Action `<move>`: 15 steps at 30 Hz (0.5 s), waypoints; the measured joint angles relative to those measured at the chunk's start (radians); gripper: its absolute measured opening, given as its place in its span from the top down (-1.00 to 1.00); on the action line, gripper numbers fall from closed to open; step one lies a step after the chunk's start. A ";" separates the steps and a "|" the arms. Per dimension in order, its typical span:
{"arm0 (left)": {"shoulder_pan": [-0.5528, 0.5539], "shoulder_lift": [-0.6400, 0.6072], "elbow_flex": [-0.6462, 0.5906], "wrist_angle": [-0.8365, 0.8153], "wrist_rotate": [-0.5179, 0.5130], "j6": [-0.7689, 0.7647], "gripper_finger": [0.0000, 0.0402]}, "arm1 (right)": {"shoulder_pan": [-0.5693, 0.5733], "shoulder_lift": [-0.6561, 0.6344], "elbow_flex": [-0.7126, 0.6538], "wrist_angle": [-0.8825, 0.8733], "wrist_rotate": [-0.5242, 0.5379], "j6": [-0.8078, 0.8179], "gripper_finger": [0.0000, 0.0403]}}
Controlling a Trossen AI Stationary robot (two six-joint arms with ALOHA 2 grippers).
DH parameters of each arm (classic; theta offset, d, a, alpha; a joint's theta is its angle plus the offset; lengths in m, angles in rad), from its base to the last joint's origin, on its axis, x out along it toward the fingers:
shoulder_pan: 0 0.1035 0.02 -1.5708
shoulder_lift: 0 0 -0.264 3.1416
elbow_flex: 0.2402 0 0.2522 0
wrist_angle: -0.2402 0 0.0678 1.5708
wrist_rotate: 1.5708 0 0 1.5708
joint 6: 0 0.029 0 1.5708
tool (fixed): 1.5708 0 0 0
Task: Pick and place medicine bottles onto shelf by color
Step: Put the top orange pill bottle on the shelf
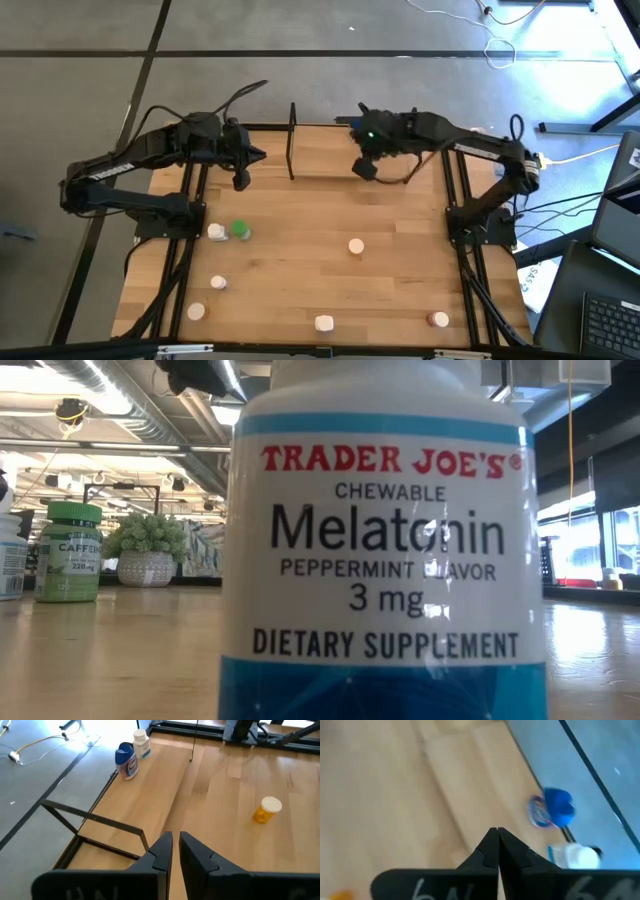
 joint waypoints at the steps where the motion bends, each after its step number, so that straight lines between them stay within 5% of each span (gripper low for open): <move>1: -0.002 -0.005 0.000 -0.001 0.000 -0.015 0.86 | 0.018 -0.010 0.000 0.005 -0.020 0.000 1.00; 15: -0.148 -0.112 0.000 -0.237 0.003 -0.173 0.86 | 0.214 -0.063 0.000 0.027 -0.204 0.035 1.00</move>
